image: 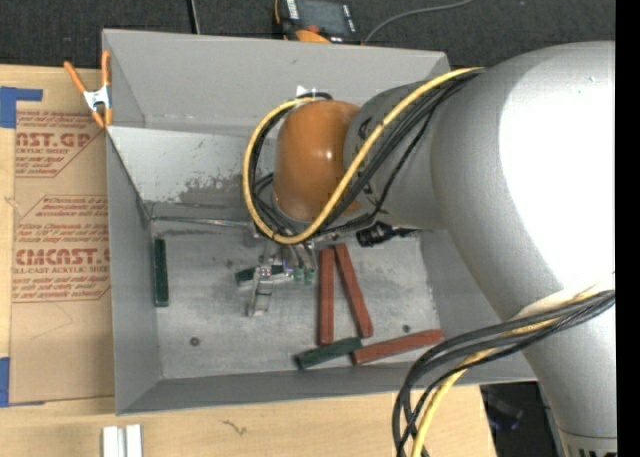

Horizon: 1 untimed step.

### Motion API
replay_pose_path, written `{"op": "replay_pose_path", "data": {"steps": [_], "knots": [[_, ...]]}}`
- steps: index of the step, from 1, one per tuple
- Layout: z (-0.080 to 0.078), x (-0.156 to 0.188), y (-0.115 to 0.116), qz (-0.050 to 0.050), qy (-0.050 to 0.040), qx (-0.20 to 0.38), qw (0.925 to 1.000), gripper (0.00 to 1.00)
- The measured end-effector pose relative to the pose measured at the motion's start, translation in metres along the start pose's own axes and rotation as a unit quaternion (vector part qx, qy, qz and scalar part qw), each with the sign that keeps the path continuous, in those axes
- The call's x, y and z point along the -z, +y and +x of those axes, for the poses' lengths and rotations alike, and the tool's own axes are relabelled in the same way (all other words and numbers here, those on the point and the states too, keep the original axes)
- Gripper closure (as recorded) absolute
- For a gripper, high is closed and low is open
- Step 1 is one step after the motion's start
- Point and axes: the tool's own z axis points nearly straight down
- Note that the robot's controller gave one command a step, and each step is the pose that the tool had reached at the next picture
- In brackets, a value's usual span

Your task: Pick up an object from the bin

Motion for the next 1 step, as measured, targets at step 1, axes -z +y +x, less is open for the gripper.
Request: {"op": "replay_pose_path", "data": {"steps": [1], "knots": [[-0.0008,0.0037,0.0002,-0.001,-0.0014,0.000,1.0000,1.00]]}}
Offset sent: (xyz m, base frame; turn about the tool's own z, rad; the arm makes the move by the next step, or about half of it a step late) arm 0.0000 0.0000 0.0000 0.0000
